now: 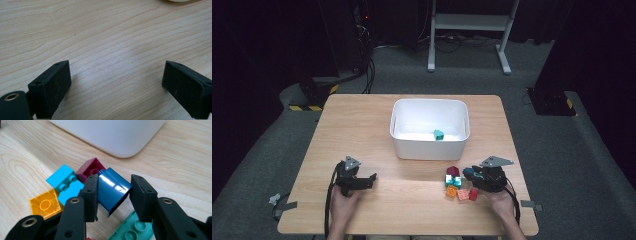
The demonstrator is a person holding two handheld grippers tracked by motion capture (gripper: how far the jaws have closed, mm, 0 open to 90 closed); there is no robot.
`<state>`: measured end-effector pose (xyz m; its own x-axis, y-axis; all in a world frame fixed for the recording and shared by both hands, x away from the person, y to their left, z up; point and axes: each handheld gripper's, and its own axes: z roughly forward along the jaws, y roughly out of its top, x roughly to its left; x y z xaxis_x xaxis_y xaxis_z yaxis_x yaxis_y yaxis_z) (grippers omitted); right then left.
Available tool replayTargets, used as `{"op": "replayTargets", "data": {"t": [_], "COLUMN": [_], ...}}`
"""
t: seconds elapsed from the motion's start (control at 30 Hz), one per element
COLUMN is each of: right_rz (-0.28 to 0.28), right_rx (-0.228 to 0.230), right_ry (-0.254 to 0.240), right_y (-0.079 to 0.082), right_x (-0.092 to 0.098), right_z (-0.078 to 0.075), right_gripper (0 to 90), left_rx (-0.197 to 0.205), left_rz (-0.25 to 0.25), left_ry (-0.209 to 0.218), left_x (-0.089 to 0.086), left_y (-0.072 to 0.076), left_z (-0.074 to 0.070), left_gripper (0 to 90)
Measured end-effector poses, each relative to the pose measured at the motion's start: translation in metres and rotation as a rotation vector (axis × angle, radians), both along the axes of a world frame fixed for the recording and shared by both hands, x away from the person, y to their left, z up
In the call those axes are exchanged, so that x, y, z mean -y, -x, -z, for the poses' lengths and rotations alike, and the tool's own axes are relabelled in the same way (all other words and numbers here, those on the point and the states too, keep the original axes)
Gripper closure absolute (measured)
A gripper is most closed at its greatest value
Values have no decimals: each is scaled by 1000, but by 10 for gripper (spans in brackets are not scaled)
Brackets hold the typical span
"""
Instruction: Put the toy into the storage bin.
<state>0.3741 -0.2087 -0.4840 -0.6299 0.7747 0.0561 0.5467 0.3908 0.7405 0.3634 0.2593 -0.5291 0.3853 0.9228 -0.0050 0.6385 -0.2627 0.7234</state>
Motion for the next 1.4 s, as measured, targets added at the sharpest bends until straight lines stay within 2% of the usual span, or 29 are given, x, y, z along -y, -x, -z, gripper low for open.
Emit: {"op": "replayTargets", "data": {"t": [0.4, 0.73, 1.0, 1.4], "right_rz": [-13, -31, -46, -67], "right_rx": [46, 59, 95, 90], "right_ry": [-32, -48, -66, -114], "right_y": [-1, -4, -5, -16], "right_x": [2, 1, 2, -1], "right_z": [-25, -44, -66, -103], "right_gripper": [597, 597, 597, 597], "left_rx": [0, 0, 0, 0], "left_rz": [0, 0, 0, 1], "left_ry": [0, 1, 2, 2], "left_x": [0, 0, 0, 0], "left_y": [0, 0, 0, 0], "left_z": [0, 0, 0, 0], "left_gripper": [90, 90, 90, 90]}}
